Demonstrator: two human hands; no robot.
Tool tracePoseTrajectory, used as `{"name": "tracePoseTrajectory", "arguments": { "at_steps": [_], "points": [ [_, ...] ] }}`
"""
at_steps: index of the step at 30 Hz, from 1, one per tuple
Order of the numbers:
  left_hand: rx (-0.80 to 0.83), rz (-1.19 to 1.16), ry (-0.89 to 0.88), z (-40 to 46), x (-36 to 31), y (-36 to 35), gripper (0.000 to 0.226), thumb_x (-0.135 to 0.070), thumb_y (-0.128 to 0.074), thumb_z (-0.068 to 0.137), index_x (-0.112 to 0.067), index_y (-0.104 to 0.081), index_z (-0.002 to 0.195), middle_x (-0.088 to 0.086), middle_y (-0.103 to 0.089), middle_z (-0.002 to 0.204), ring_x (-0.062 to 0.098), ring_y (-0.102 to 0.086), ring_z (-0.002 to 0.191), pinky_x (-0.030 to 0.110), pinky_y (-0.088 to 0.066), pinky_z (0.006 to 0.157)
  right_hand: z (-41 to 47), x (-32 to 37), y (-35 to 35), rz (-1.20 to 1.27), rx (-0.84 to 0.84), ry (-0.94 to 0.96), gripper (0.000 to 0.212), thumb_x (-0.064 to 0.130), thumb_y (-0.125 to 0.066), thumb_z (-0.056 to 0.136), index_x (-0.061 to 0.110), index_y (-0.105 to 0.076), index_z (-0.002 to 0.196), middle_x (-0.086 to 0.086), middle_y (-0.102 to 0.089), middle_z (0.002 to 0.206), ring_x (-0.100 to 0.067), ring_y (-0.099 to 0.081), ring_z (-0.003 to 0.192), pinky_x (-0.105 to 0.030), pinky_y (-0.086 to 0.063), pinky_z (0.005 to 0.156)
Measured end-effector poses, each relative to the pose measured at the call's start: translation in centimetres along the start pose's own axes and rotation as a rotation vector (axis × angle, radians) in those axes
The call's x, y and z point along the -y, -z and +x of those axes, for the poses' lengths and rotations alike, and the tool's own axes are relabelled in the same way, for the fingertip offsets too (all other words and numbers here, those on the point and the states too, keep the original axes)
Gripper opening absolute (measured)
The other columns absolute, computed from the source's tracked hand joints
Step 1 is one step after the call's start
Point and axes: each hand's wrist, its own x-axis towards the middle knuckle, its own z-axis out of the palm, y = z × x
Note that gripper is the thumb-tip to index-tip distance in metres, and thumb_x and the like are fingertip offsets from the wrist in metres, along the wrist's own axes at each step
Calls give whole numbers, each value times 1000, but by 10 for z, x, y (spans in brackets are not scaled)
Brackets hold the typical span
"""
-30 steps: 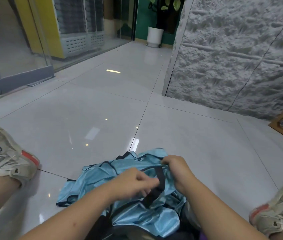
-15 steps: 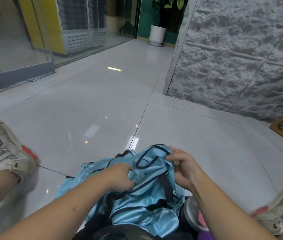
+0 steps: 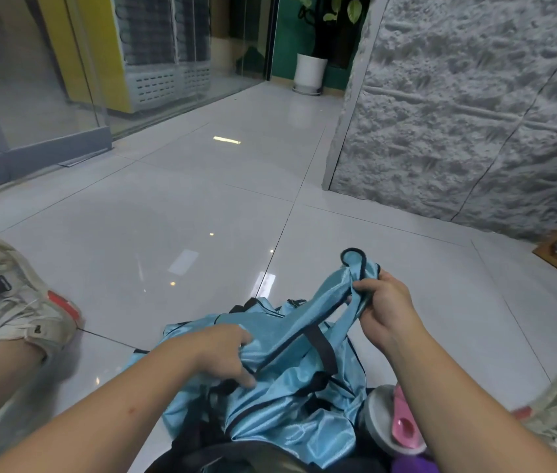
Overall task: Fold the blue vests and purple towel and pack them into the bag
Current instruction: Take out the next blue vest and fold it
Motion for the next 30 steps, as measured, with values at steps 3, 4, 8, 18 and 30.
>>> {"name": "tracePoseTrajectory", "arguments": {
  "at_steps": [3, 4, 8, 18, 30],
  "points": [
    [-225, -98, -18, 3, 5, 0, 15, -25, -68, 83, -24, -57, 72, -8, -61, 75, 16, -61, 75, 26, -44, 61, -3, 8, -4, 69, 82, -19, 30, -17, -48, 85, 2, -66, 99, -17, -66, 92, -26, -63, 74, -33, -53, 64],
    [-265, -160, -17, 2, 6, 1, 20, -27, -67, 86, -29, -57, 69, -10, -61, 72, 13, -60, 71, 25, -43, 61, -5, 10, -4, 113, 109, -41, 30, -15, -45, 83, 4, -66, 92, -15, -65, 88, -24, -61, 70, -31, -50, 62],
    [-387, -308, 9, 4, 11, 5, 28, -41, -63, 96, -21, -65, 75, -5, -65, 70, 15, -60, 66, 31, -48, 65, -8, 17, -2, 287, 201, -133, 24, -8, -54, 71, 6, -66, 87, -12, -65, 98, -26, -62, 85, -37, -50, 100],
    [-355, -932, -198, -18, -16, 26, 31, -44, -72, 94, -14, -76, 99, -4, -73, 87, 12, -65, 79, 28, -47, 75, -7, 23, -4, 48, 137, -89, 42, -7, -64, 84, -2, -68, 125, -26, -73, 115, -40, -70, 99, -60, -53, 103],
    [-321, -530, 45, 9, -17, 14, 38, -46, -60, 101, -16, -73, 83, 2, -70, 77, 19, -65, 70, 28, -53, 68, -24, 26, -2, 149, 248, -134, 25, -2, -48, 80, 2, -68, 94, -14, -69, 87, -30, -67, 77, -43, -56, 84]
  ]
}}
